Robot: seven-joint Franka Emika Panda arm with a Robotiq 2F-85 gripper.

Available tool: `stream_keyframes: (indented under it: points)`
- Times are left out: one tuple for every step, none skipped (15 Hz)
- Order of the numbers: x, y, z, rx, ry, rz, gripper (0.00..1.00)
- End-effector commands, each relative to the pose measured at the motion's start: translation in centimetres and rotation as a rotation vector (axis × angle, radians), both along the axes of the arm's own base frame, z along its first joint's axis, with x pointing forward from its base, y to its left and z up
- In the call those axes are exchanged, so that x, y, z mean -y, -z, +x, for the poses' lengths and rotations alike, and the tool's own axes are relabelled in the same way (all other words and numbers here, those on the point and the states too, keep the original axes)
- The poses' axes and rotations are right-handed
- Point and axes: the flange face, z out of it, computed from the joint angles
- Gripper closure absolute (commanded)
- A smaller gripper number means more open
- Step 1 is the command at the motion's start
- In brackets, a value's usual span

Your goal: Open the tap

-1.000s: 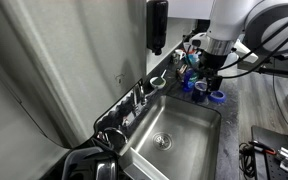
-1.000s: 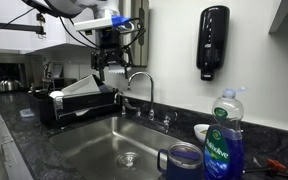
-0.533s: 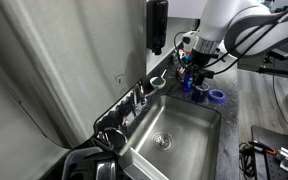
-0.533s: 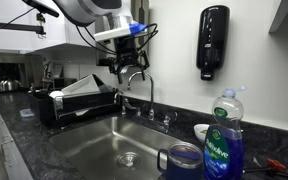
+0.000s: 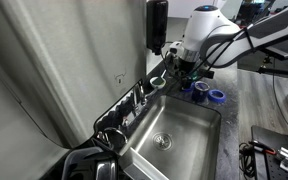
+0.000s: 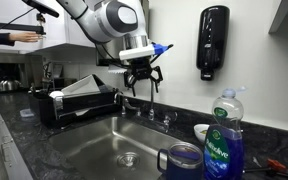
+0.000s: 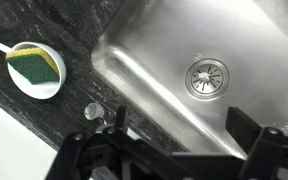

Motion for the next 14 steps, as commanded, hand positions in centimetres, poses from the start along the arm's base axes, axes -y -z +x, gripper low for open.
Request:
stream_keyframes:
  points:
    - [1.7,2.4,2.4,-0.001,-0.059,-0.054,0.00]
    - [2.0,3.1,2.9,0.003,-0.066,-0.069,0.00]
    - [2.3,3.7,3.3,0.009,-0.067,-0.085,0.00]
    - [2.4,4.0,3.7,0.020,-0.052,-0.106,0.00]
    - [1.8,3.3,2.4,-0.002,-0.047,-0.073,0.00]
    - [1.9,3.8,2.8,0.002,-0.047,-0.084,0.00]
    - [2.0,4.1,3.1,0.001,-0.047,-0.089,0.00]
    - [2.0,4.1,3.3,0.002,-0.048,-0.090,0.00]
    - [2.1,4.1,3.3,0.004,-0.048,-0.091,0.00]
    - [2.1,4.0,3.4,0.005,-0.048,-0.091,0.00]
    - [2.1,4.0,3.4,0.007,-0.048,-0.091,0.00]
    - [2.2,4.6,3.8,0.015,-0.055,-0.098,0.00]
    - [2.3,5.0,4.1,0.023,-0.057,-0.088,0.00]
    - [2.3,5.3,4.5,0.035,-0.073,-0.092,0.00]
